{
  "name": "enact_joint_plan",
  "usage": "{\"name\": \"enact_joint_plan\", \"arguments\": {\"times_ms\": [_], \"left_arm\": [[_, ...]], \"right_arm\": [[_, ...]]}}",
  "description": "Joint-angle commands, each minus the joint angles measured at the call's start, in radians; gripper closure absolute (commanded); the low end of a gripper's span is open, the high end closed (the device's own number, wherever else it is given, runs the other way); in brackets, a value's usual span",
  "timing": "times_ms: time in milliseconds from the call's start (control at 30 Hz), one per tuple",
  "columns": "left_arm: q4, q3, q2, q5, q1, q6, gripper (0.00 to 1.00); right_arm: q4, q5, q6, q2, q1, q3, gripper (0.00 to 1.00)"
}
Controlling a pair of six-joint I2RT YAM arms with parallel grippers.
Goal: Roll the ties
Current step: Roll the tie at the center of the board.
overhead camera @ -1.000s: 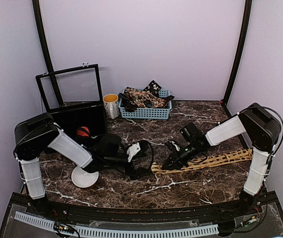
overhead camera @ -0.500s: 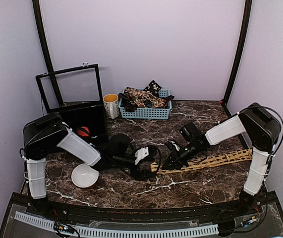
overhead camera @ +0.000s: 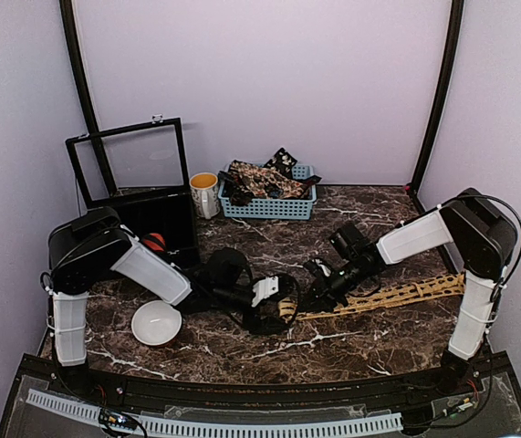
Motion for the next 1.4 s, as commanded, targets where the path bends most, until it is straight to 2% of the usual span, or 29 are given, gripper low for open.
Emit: {"name": "enact_joint_plan", "arguments": {"times_ms": [0,200,300,433,533,700,900,1067,1233,1300,1367], "left_arm": [[-0.012,0.029,0.001,-0.004,-0.004,0.011,0.22],[-0.007,0.025,-0.004,-0.021,-0.005,0.021,0.22],[0.021,0.007,-0.010,-0.032,-0.005,0.014,0.18],[0.043,-0.005,-0.017,-0.025,-0.007,0.015,0.20],[0.043,-0.008,-0.017,-0.004,-0.008,0.025,0.25],[0.015,-0.018,-0.011,0.026,-0.008,0.038,0.41],[-0.007,-0.046,-0.008,0.028,-0.007,0.025,0.43],[-0.015,-0.047,-0.007,0.028,-0.005,0.018,0.49],[-0.006,-0.043,-0.007,0.031,-0.001,0.017,0.70],[0.001,-0.044,-0.008,0.030,0.005,0.007,0.71],[0.009,-0.046,-0.012,0.022,0.011,0.003,0.67]], "right_arm": [[-0.053,0.073,0.011,-0.002,0.011,0.004,1.00],[-0.057,0.074,0.012,-0.007,0.015,0.012,1.00],[-0.056,0.073,0.013,-0.007,0.015,0.014,1.00],[-0.056,0.074,0.015,-0.005,0.015,0.016,1.00],[-0.058,0.074,0.015,-0.005,0.017,0.020,1.00],[-0.068,0.069,0.010,-0.011,0.016,0.040,1.00],[-0.047,0.043,0.008,-0.044,0.020,0.063,1.00],[-0.007,0.006,0.029,-0.076,0.031,0.085,1.00],[-0.007,0.000,0.039,-0.069,0.040,0.096,1.00],[-0.024,0.007,0.030,-0.060,0.042,0.095,1.00],[-0.050,0.024,0.019,-0.054,0.042,0.094,1.00]]}}
